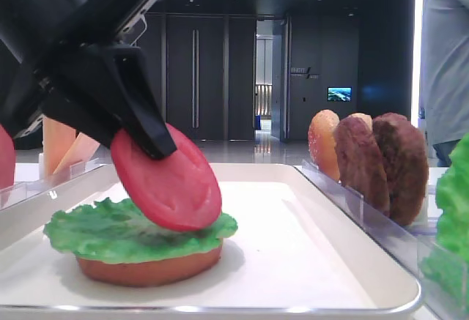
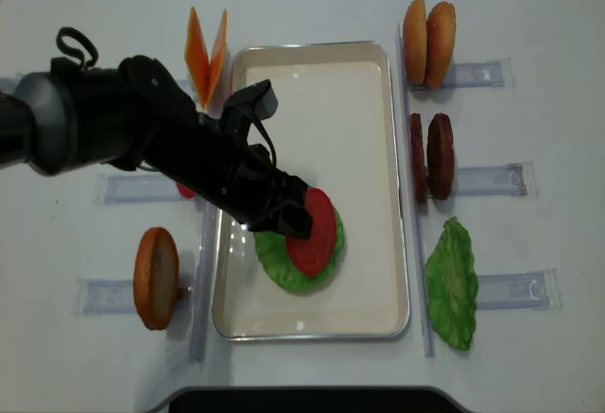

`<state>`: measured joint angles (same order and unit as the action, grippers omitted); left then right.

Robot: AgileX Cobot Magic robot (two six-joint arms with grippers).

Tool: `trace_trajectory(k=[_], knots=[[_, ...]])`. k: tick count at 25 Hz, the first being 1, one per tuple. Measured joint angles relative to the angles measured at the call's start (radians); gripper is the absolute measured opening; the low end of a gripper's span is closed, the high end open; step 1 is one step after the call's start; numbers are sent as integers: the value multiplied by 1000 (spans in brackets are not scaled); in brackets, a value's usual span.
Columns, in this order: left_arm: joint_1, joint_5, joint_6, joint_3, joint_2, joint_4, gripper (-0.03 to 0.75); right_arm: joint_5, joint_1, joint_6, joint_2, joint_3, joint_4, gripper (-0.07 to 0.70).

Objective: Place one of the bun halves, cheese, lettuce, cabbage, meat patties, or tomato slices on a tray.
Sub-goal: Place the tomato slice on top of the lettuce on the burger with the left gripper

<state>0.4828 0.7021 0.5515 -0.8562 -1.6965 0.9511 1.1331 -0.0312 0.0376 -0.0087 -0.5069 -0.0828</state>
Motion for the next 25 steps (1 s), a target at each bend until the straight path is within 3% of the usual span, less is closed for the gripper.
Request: trace_trajectory(k=[25], knots=[[0, -35, 1, 0, 0, -24, 51, 0, 0, 0, 0, 0, 0, 539]])
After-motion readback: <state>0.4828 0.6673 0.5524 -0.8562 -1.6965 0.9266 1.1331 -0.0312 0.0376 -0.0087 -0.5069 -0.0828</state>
